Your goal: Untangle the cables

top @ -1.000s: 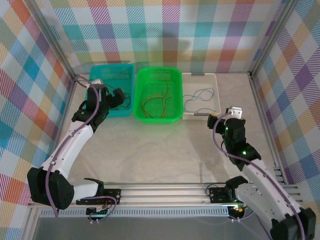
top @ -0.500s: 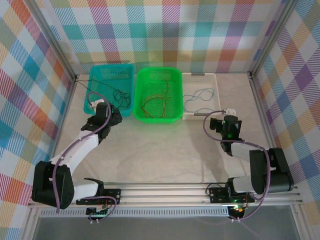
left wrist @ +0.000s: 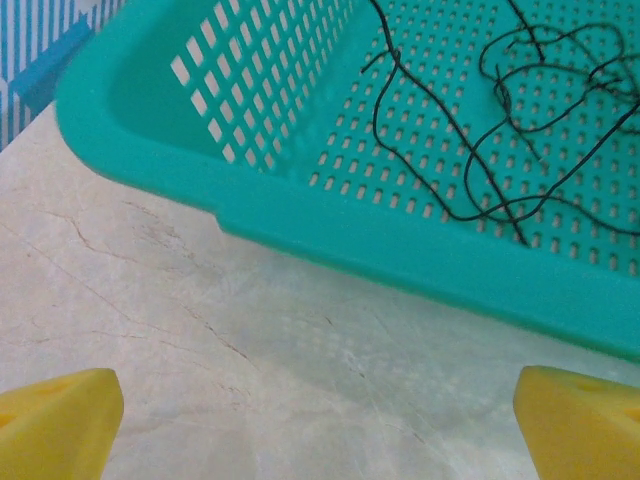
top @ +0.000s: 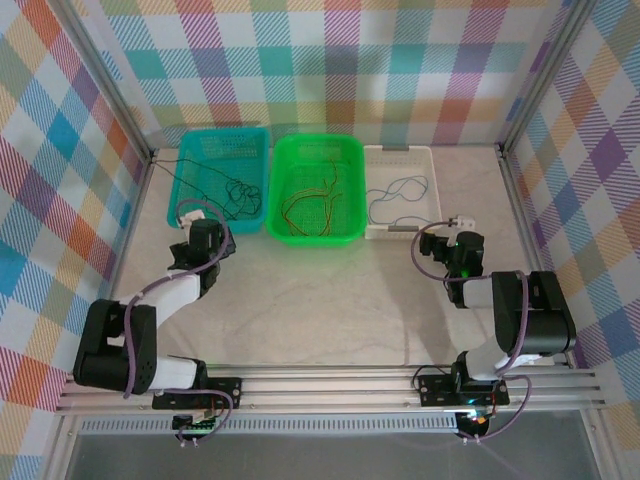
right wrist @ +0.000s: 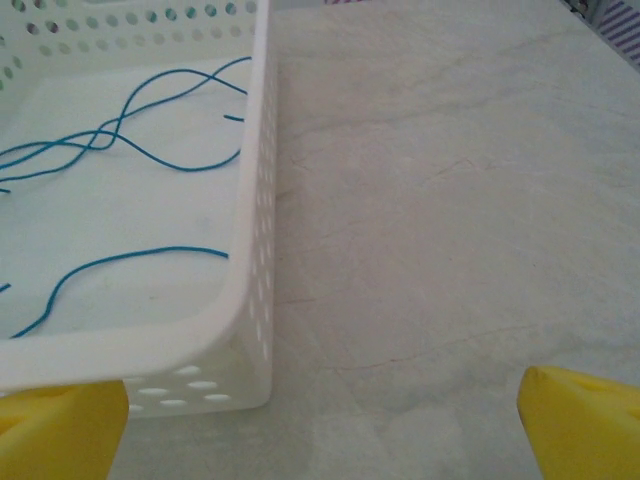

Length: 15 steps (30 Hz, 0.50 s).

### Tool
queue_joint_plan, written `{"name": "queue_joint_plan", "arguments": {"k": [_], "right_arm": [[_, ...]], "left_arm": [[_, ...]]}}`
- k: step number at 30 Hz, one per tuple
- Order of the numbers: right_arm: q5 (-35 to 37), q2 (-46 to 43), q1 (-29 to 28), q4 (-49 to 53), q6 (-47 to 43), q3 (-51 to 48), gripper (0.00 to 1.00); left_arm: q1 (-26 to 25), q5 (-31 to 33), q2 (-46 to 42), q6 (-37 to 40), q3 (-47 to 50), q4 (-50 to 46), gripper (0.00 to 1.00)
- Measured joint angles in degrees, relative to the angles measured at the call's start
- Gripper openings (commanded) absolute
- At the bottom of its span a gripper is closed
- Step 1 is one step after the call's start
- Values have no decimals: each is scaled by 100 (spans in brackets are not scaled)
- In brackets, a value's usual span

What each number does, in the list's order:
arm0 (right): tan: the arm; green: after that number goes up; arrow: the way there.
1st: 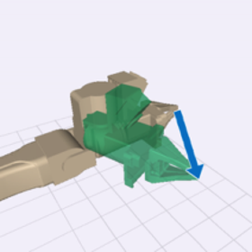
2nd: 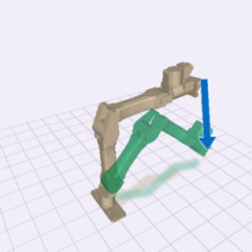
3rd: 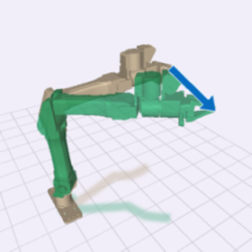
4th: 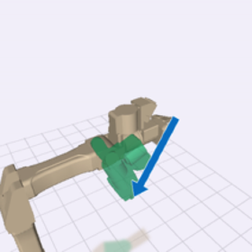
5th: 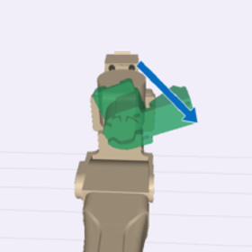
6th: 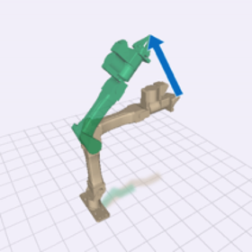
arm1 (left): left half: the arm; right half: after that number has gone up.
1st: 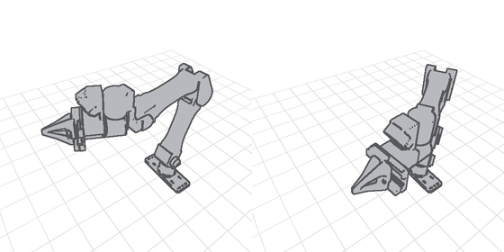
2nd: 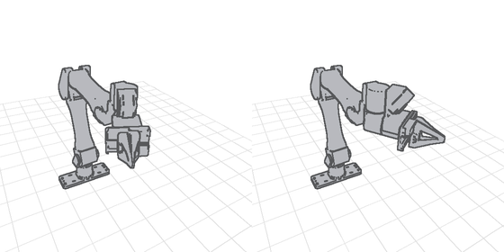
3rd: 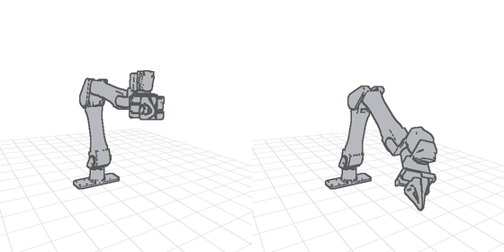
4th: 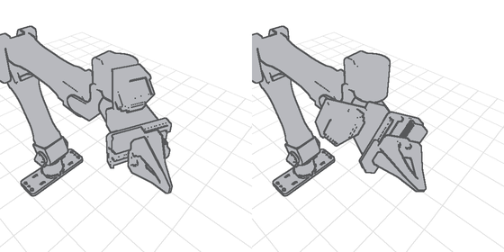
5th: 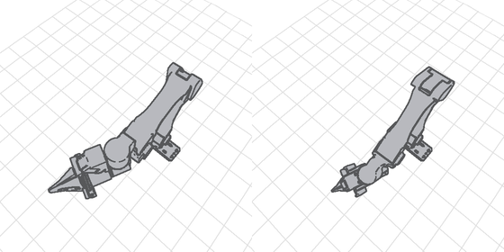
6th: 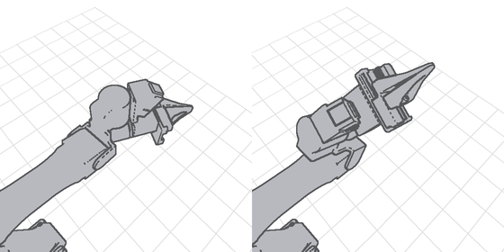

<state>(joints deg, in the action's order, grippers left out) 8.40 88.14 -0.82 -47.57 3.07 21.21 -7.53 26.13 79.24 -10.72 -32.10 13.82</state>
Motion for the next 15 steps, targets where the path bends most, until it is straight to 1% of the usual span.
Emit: {"name": "queue_joint_plan", "arguments": {"k": [4,6,9,15], "right_arm": [[-37,0,2,-39,0,0,100],[-42,0,2,-42,0,0,100],[-57,0,0,-42,0,0,100],[-57,0,2,-42,-2,0,100]], "left_arm": [[98,-92,507,310,227,879,100],[142,-238,656,463,385,1370,100],[146,-424,831,629,407,1700,100],[173,-651,835,743,411,2090,100]]}}
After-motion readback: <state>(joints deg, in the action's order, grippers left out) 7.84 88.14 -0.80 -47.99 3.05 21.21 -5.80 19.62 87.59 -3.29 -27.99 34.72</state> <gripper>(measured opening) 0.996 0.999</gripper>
